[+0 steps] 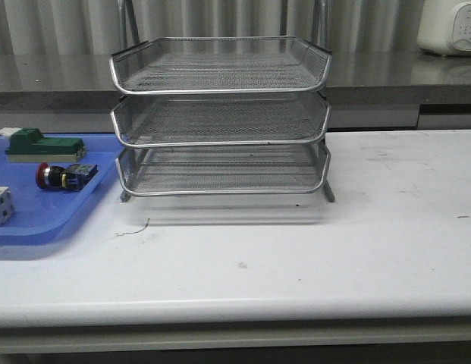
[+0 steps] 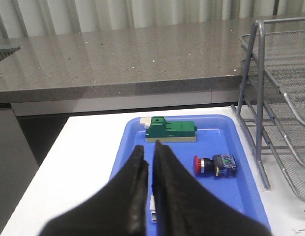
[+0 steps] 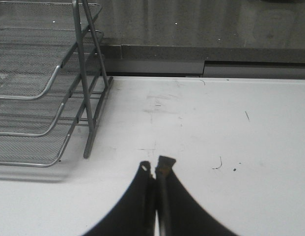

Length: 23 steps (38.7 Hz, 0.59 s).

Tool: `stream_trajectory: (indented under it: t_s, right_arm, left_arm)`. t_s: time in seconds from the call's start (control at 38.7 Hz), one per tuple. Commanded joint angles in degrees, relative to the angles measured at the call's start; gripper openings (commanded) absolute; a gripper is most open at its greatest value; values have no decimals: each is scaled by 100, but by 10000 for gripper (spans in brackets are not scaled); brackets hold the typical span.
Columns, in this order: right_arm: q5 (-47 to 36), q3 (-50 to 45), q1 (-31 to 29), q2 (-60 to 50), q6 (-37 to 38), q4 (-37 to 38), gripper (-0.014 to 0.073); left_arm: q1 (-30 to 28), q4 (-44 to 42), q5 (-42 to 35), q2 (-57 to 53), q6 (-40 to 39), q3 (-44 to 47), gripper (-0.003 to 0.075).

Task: Place button on rack with both arms

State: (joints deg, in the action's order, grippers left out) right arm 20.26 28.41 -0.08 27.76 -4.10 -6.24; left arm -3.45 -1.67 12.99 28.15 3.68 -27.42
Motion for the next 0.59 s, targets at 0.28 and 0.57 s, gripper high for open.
stream_trajectory:
  t_s: [0.28, 0.57]
  right_arm:
    - [-470, 157, -13, 63, -22, -20, 606]
    - [-426, 290, -13, 757, -22, -681, 652]
  left_arm:
    - [-13, 2, -364, 57, -39, -131, 676]
    - [-13, 2, -352, 57, -39, -131, 673]
